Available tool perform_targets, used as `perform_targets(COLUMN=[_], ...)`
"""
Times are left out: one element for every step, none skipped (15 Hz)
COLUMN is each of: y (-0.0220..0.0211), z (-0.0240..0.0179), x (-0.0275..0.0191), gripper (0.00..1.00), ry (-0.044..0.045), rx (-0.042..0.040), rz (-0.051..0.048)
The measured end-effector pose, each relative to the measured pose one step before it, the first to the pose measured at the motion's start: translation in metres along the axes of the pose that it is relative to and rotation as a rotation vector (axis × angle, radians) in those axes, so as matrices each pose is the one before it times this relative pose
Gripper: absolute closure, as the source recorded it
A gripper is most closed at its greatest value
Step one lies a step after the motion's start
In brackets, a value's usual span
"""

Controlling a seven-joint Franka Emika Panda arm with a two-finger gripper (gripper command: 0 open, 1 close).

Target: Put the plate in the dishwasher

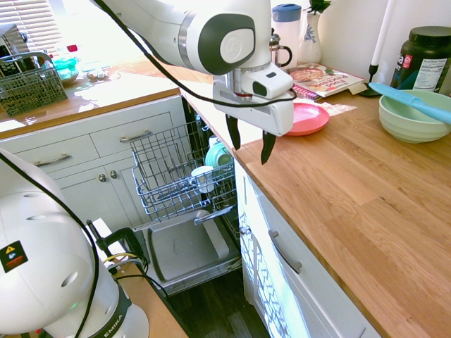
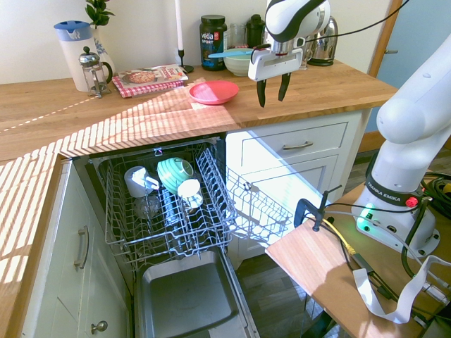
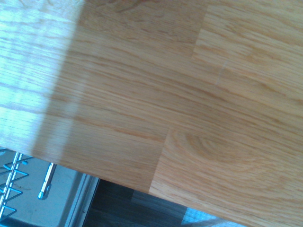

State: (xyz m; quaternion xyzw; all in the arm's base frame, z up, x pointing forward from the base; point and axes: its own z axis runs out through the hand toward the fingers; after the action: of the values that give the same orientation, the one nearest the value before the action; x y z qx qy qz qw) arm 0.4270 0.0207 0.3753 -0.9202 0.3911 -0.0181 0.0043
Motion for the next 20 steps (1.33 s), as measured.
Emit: perform_targets(y=[0.00021, 0.00106, 0.00166, 0.00173, 0.00072, -0.00124, -0.00423, -0.00643, -0.00713, -0.00841, -0.00835, -0.00655, -0.00427, -0.00243, -0.00258, -0.00296, -0.0025, -0.00236, -0.002, -0.00329], z=[0.00022, -0.00137, -0.00356, -0.00653, -0.00733, -0.00694, -0.00413, 0.00083, 0.00539, 0.01035, 0.01188, 0.01312, 0.01291, 0.01125, 0.00824, 0.00572, 0.00365, 0.00175, 0.00091, 0.00041], x=[0.0003, 0.00272, 0.0064, 0.01071, 0.01332, 0.01444, 0.01522, 0.01387, 0.01281, 0.01124, 0.01011, 0.00958, 0.00906, 0.00802, 0.00639, 0.00545, 0.0045, 0.00316, 0.00248, 0.00247], gripper=[0.0, 0.0, 0.0, 0.0, 0.0, 0.0, 0.0, 0.0, 0.0, 0.0, 0.0, 0.0, 0.0, 0.0, 0.0, 1.0, 1.0, 1.0, 1.0, 1.0], ry=[-0.00156, -0.00243, 0.00392, 0.01225, 0.01294, 0.00977, 0.00408, -0.00474, -0.01237, -0.0157, -0.01076, -0.00778, -0.00674, -0.00865, -0.00969, -0.0049, 0.00357, 0.00204, 0.00191, 0.00241], rx=[0.0008, 0.01412, 0.02095, 0.02088, 0.01856, 0.01864, 0.02961, 0.03814, 0.03729, 0.0266, 0.02398, 0.03318, 0.03245, 0.017, 0.01223, 0.01521, 0.01391, 0.00703, 0.00206, 0.00341], rz=[0.00218, 0.01454, 0.0173, 0.01563, 0.01373, 0.01148, 0.01178, 0.0124, 0.01134, 0.00712, 0.00351, 0.00817, 0.00754, 0.00815, 0.01357, 0.01772, 0.01489, 0.00694, 0.00045, -0.00115])
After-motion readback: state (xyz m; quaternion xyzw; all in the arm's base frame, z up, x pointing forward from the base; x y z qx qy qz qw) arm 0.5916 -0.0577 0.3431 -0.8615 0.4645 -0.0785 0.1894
